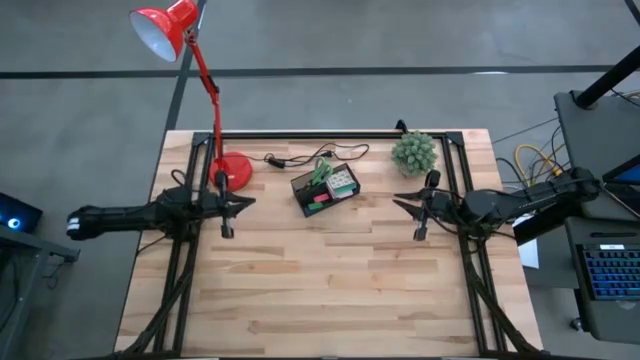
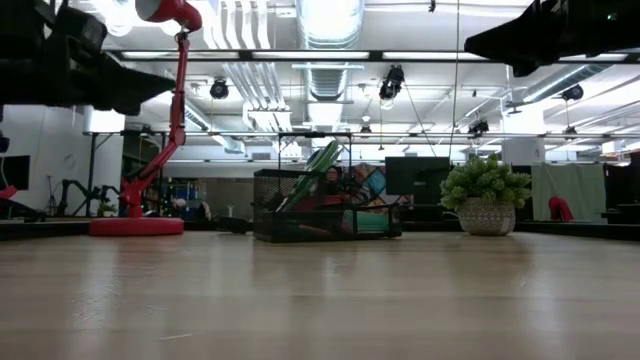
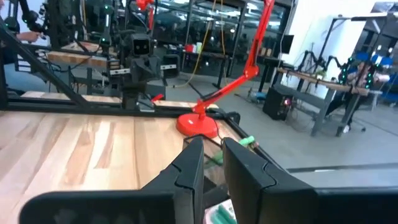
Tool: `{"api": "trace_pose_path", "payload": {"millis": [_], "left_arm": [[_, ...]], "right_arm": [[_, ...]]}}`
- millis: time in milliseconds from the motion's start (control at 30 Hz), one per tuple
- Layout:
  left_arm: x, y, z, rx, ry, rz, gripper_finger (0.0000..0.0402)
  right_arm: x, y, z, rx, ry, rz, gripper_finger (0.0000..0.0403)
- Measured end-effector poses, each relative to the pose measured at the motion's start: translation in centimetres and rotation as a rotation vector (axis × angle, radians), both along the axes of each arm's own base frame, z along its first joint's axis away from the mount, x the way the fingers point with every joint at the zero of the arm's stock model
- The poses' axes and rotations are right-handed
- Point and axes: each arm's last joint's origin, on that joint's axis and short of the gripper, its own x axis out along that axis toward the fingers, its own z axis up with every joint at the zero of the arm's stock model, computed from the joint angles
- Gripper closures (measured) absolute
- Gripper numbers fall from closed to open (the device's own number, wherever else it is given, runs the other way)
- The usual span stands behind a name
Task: Pick and place office supplies into organizer
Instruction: Return to Home Position
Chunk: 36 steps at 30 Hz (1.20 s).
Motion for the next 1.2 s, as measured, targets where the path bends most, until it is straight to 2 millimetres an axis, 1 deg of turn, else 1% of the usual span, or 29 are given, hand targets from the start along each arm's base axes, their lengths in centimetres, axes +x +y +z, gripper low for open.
{"api": "trace_pose_path", "payload": {"millis": [100, 200, 300, 367, 433, 533, 633, 733, 933, 1067, 1200], "left_arm": [[-0.4, -0.1, -0.4, -0.005, 0.012, -0.026, 0.0401], [-0.7, -0.1, -0.7, -0.022, 0.034, -0.014, 0.0401], [-0.9, -0.1, -0.7, -0.022, 0.02, -0.014, 0.0401], [-0.9, -0.1, -0.7, -0.02, 0.023, -0.014, 0.0401], [-0.9, -0.1, -0.6, -0.018, 0.019, -0.011, 0.0401], [-0.9, -0.1, -0.8, -0.019, 0.037, -0.006, 0.0401], [-0.9, -0.1, -0.8, -0.012, 0.035, -0.005, 0.0401], [-0.9, -0.1, -0.7, -0.004, 0.025, -0.004, 0.0401], [-0.9, -0.1, -0.7, 0.002, 0.032, -0.004, 0.0401], [-0.9, -0.1, -0.7, 0.01, 0.03, -0.003, 0.0401], [-0.9, -0.1, -0.7, -0.004, 0.028, -0.005, 0.0401]], "right_arm": [[0.0, 0.0, -0.1, 0.023, 0.002, 0.0, 0.0351], [0.0, 0.0, -0.4, 0.053, -0.002, 0.006, 0.0351], [-0.1, 0.1, -2.0, 0.072, 0.016, 0.055, 0.0351], [-0.3, 0.1, -3.1, 0.086, 0.017, 0.048, 0.0353], [-0.7, -0.1, -3.7, 0.087, -0.001, 0.027, 0.0358], [-1.3, -0.2, -4.3, 0.044, -0.03, 0.046, 0.0375], [-1.7, -0.8, -4.9, 0.033, -0.079, 0.031, 0.0391], [-1.8, -1.5, -5.7, 0.04, -0.039, 0.007, 0.0394], [-2.1, -2.2, -5.3, 0.032, -0.035, 0.017, 0.0395], [-2.9, -2.4, -4.3, 0.066, -0.1, 0.008, 0.0395], [-3.8, -2.4, -5.0, 0.116, -0.05, 0.019, 0.0395]]}}
